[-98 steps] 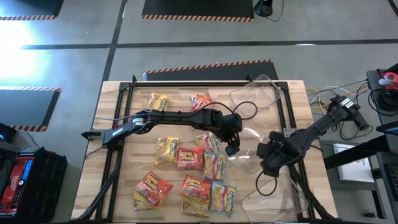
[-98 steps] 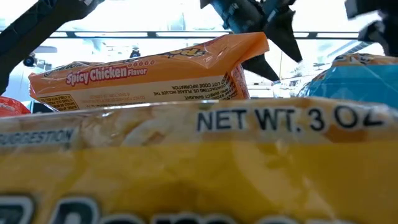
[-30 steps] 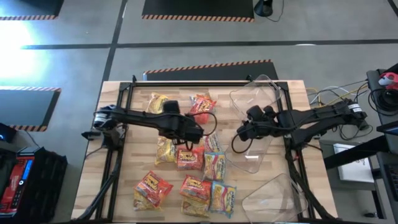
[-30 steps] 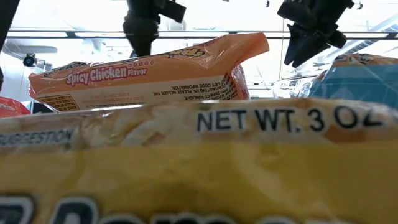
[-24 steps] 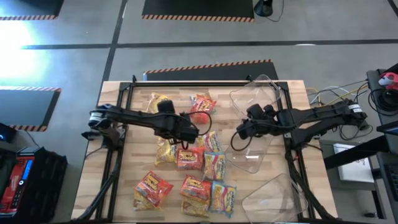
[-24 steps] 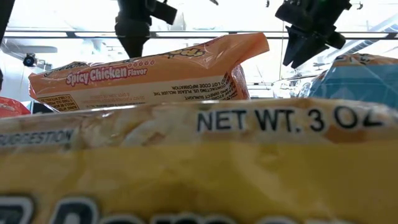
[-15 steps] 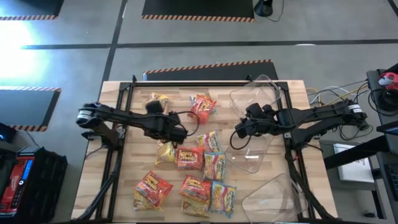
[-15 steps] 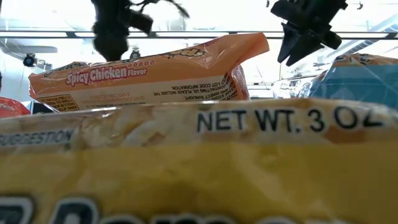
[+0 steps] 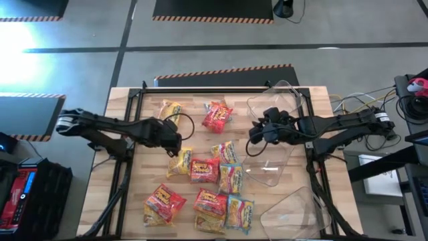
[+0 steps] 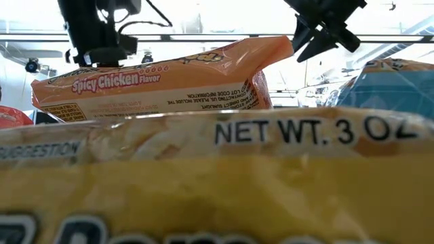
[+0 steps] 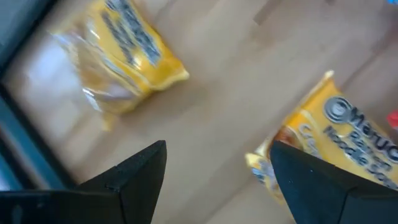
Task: Sort Maruchan noodles
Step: Put the orange noodle pack into the top transparent bin
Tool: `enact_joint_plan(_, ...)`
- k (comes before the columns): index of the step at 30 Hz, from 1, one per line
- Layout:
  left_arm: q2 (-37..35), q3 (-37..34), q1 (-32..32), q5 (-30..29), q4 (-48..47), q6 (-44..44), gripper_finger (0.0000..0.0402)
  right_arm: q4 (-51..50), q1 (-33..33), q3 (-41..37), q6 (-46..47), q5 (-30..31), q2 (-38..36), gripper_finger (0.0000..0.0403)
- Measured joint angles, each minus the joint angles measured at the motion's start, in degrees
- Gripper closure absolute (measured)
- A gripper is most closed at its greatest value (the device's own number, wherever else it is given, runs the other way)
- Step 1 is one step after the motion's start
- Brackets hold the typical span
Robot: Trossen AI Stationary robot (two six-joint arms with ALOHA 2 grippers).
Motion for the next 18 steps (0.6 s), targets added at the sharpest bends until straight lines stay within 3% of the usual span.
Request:
enact_joint_plan(8, -0.26, -5.60, 0.14, 10.47, 13.09, -6.14, 0.0132, 8.47, 0.00, 0.00, 0.00, -0.57, 0.00, 0.0264)
enact_joint_plan(18, -0.15, -5.70, 0.14, 18.38, 26.09, -9.27, 0.0132, 13.29, -0.08, 0.02, 0.00, -12.62, 1.49, 0.0264)
